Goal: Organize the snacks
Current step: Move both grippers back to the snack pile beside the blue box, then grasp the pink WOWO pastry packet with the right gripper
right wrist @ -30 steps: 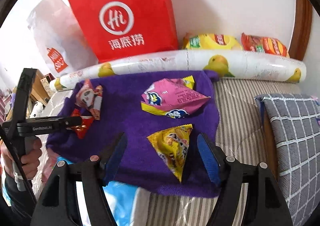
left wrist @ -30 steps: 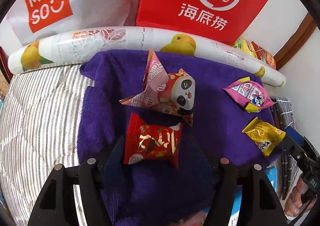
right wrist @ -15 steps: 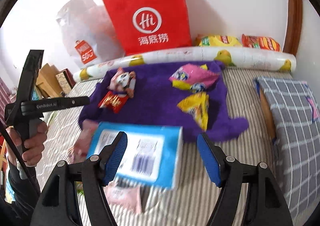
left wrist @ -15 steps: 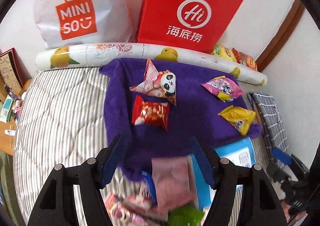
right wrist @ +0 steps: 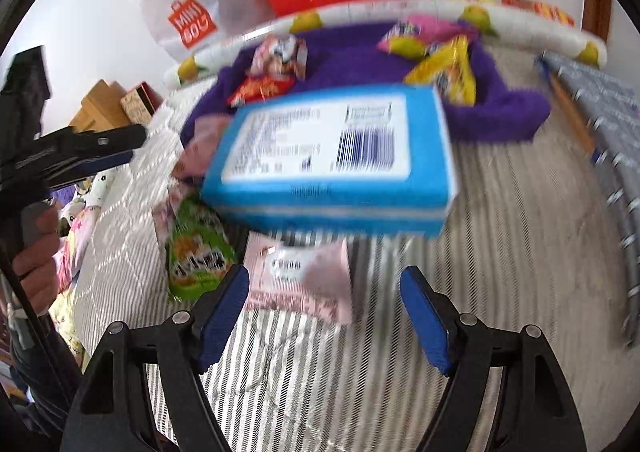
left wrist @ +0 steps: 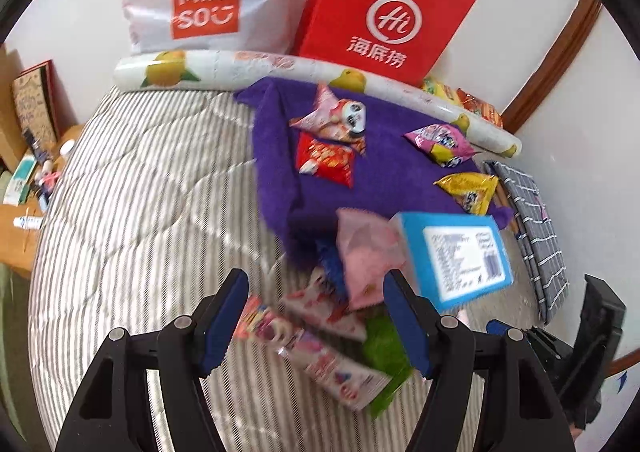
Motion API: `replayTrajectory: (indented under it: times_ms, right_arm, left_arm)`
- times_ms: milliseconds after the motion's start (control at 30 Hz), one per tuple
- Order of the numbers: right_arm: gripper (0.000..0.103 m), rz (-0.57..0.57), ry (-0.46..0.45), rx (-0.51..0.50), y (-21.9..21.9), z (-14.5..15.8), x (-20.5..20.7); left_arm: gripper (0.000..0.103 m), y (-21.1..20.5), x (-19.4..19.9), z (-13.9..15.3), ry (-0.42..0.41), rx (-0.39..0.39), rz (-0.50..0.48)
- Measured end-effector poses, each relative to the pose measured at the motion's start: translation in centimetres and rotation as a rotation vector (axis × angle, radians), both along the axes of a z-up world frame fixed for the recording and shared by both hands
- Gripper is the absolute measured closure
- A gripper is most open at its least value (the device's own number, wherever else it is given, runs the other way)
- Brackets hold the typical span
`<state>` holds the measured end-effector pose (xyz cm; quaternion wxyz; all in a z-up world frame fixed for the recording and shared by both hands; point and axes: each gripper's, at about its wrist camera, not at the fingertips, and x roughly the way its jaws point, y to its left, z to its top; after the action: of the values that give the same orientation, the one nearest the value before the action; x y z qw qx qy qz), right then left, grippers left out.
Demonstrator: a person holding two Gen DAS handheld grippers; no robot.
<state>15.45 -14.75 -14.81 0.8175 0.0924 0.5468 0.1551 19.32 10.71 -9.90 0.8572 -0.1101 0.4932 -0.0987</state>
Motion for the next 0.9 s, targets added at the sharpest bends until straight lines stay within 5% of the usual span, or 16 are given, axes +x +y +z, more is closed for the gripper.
replayTrajectory:
  times_ms: [300,733,900]
  right_arm:
    - [0.021,-0.022,0.016,0.035,1.3,-1.4,0.1]
    - [0.012,0.015,-0.049,-0.161,4.8,-1.8,-0.5]
    - [0.020,0.072,-0.083,-0.237,5.4,-1.9,-0.9]
  left_arm:
    - [0.035,2.8,-2.4,-1.6,0.010,-0.039,0.034]
    - [0.035,4.4,-3.7,-2.7,0.025,-0.062,0.055]
    - [0.035,4.5,-4.0,-2.9,0.033,-0.058,0.064]
